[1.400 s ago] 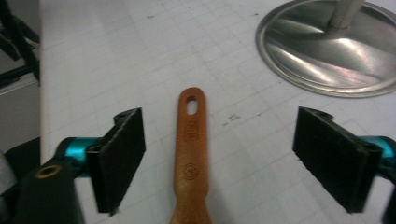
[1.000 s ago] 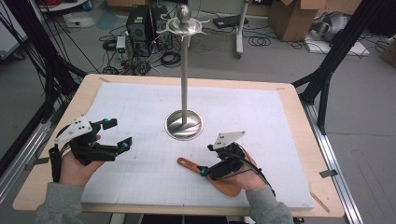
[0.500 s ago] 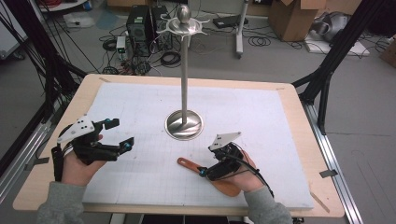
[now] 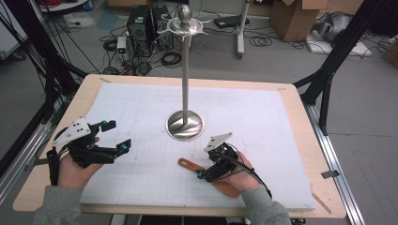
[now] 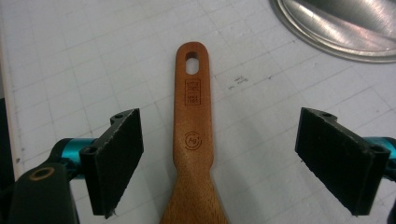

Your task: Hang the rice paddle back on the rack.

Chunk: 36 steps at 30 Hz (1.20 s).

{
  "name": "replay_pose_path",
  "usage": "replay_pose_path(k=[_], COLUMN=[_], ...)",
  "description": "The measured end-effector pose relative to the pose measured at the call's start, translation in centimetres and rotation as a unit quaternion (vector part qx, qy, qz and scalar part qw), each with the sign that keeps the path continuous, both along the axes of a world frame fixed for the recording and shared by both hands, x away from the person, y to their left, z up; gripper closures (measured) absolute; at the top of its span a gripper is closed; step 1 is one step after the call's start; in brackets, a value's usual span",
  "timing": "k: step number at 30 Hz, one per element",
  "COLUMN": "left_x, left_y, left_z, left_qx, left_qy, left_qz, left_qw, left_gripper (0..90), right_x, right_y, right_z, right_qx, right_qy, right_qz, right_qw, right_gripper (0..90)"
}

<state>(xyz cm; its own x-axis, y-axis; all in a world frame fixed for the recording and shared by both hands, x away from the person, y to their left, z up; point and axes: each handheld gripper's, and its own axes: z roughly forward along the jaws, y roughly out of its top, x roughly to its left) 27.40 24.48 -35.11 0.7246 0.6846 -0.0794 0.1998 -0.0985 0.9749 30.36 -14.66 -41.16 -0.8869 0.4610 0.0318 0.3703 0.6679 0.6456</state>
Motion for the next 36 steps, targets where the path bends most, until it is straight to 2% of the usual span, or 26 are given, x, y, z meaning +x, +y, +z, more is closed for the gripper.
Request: replay_pose_path(k=[6,14,24,31,36], left_x=[-0.1,-0.4,-0.6,-0.7,-0.6], left_y=[0.2,0.4,0.6,0.7,0.8], left_z=[0.0,-0.1,-0.1,-0.1,-0.2], left_qx=[0.002,0.002,0.003,0.004,0.005], left_qy=[0.0,0.002,0.002,0.004,0.005], left_qz=[0.003,0.005,0.008,0.009,0.009], left_qw=[1.0,1.0,1.0,0.9999,0.9999], left_gripper=[8.6,8.6,8.6,8.6,8.6], right_x=[0.1,0.2,0.4,0.5,0.3], right_y=[0.6,1.3,1.7,1.7,1.7], right_z=[-0.5,-1.2,-1.5,-1.5,-1.5], right_qx=[-0.017,-0.034,-0.038,-0.04,-0.049], right_qy=[0.018,0.024,0.033,0.034,0.024], right_qz=[0.007,0.023,0.028,0.028,0.03], right_qw=[0.9997,0.9989,0.9984,0.9982,0.9981], right_gripper=[17.1,23.0,29.1,34.9,39.2])
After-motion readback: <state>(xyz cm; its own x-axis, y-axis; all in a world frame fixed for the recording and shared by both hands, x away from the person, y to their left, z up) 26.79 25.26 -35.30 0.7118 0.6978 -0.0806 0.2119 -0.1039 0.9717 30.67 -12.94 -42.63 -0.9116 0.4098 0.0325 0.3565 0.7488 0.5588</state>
